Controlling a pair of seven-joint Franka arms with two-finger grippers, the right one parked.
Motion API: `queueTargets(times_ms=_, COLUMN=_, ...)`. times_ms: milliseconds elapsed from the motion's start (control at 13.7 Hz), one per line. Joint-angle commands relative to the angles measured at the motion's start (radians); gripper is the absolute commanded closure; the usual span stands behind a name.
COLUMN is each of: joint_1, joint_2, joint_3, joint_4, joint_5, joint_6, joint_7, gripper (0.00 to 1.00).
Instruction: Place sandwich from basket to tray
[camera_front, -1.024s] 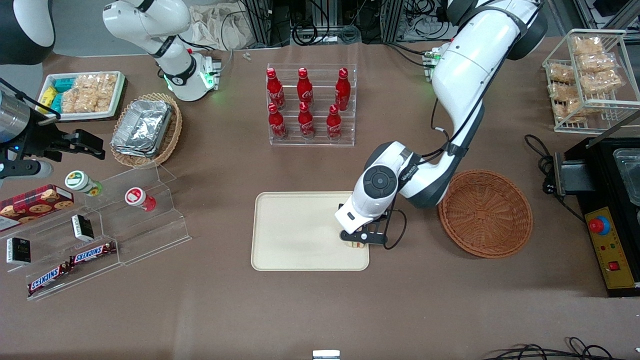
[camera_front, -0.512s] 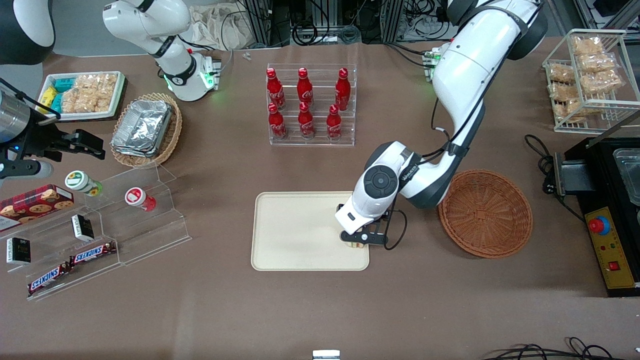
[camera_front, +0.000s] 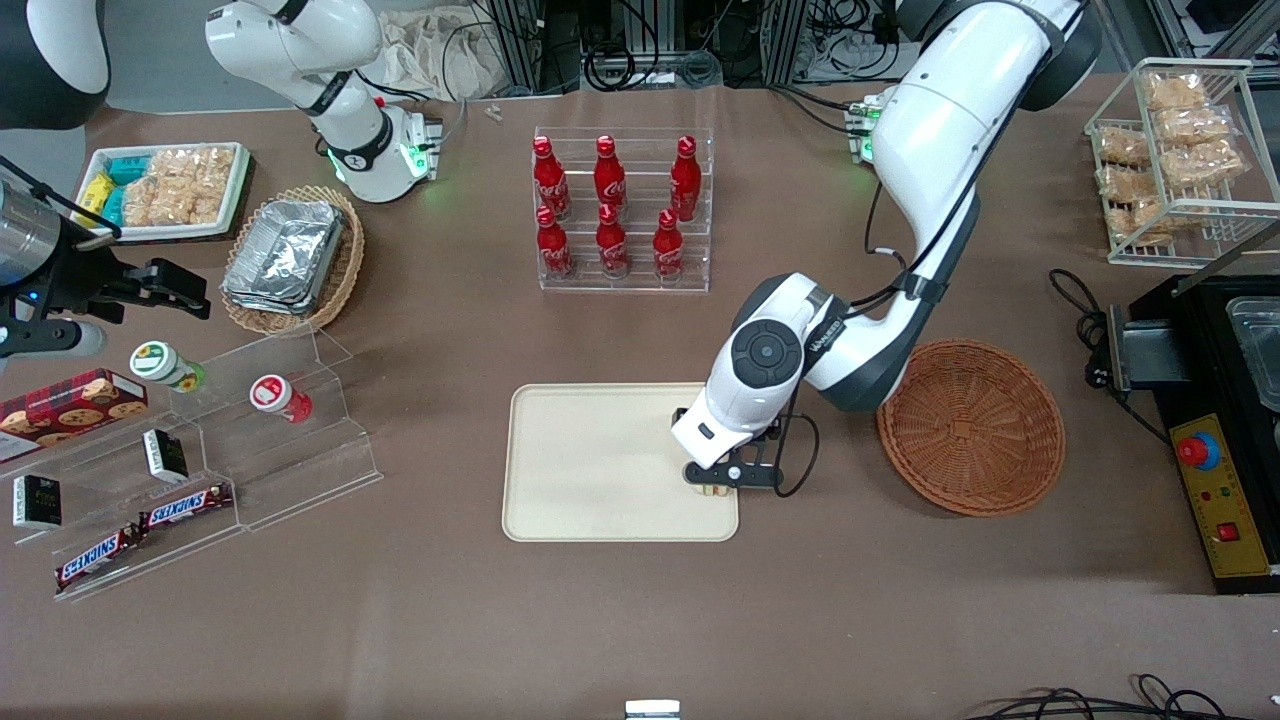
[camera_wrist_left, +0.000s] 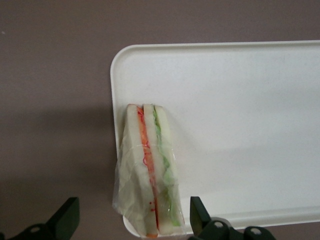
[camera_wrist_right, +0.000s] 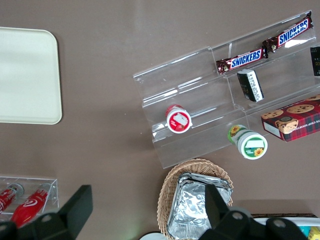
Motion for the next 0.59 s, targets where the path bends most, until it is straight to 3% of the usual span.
queueTargets(times_ms=0, joint_1=0.041, joint_2=-0.086, joint_3=0.003, joint_4=-0.013, joint_5=-0.048, joint_6=-0.110, joint_7=0.003, gripper=0.01)
queueTargets(times_ms=366, joint_1=0.170, joint_2=-0.270, joint_3=0.002, joint_4=-0.052, joint_5=-0.064, joint_6=-0.289, joint_7=0.016, gripper=0.01)
queueTargets(times_ms=512, joint_1=0.228, joint_2=-0.339, joint_3=0.002, joint_4=-0.062, joint_5=-0.064, joint_6=-0.358, joint_7=0.129, gripper=0.01)
